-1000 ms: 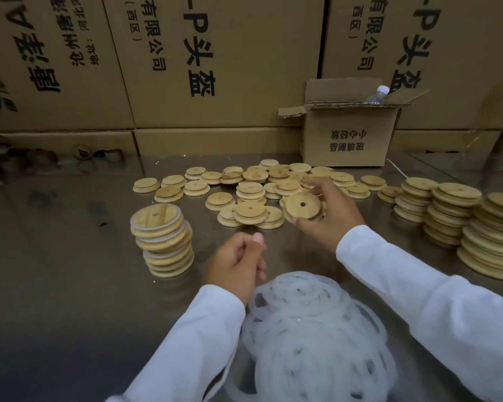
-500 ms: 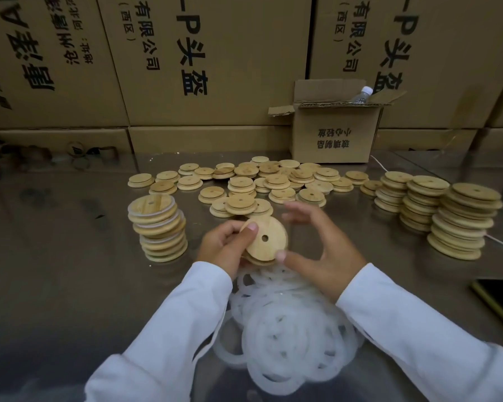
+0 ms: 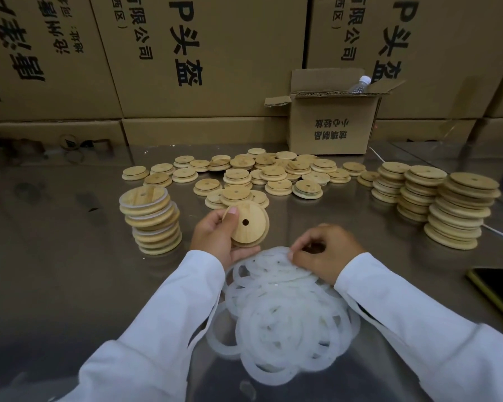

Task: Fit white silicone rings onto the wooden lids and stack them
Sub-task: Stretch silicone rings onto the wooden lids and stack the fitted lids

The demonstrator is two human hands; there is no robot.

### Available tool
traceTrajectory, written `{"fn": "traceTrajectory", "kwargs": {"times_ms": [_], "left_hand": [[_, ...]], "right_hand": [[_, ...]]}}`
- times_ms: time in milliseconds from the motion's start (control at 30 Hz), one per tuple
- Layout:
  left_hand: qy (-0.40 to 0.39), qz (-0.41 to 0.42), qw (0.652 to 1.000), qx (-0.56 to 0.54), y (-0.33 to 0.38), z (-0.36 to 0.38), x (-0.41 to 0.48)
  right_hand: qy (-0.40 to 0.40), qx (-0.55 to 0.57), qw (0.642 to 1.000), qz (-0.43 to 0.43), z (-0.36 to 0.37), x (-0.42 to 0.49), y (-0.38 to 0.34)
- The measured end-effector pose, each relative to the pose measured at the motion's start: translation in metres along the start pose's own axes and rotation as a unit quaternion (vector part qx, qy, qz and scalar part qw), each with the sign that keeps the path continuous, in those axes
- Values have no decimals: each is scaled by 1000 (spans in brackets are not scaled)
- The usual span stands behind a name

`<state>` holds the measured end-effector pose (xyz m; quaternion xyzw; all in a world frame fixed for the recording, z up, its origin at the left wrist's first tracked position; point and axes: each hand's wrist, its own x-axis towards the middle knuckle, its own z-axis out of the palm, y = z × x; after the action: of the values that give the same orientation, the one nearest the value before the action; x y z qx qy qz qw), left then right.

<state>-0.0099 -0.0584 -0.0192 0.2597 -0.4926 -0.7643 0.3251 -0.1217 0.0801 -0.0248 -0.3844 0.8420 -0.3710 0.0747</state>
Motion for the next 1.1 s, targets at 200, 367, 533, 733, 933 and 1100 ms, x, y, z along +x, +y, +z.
{"fn": "traceTrajectory", "kwargs": {"times_ms": [200,367,533,733,933,1100], "left_hand": [[24,0,1000,-11,1,-1,1],[-8,-29,1000,-1,3,2,-3],[-86,-77,993,16,6,10,-9],[-146,-35,983,104,5,15,-18],[-144,55,978,141,1,13,-24],[-142,71,977,145,-2,11,-27]], "right_hand": [[18,153,988,-20,-3,-4,-5],[-4,303,951,-63,-13,-9,-14],[54,386,920,-36,-13,-12,-22],[105,374,921,-18,-11,-14,-29],[114,375,920,1,-5,-12,-29],[123,342,931,-5,-2,-15,-29]]}}
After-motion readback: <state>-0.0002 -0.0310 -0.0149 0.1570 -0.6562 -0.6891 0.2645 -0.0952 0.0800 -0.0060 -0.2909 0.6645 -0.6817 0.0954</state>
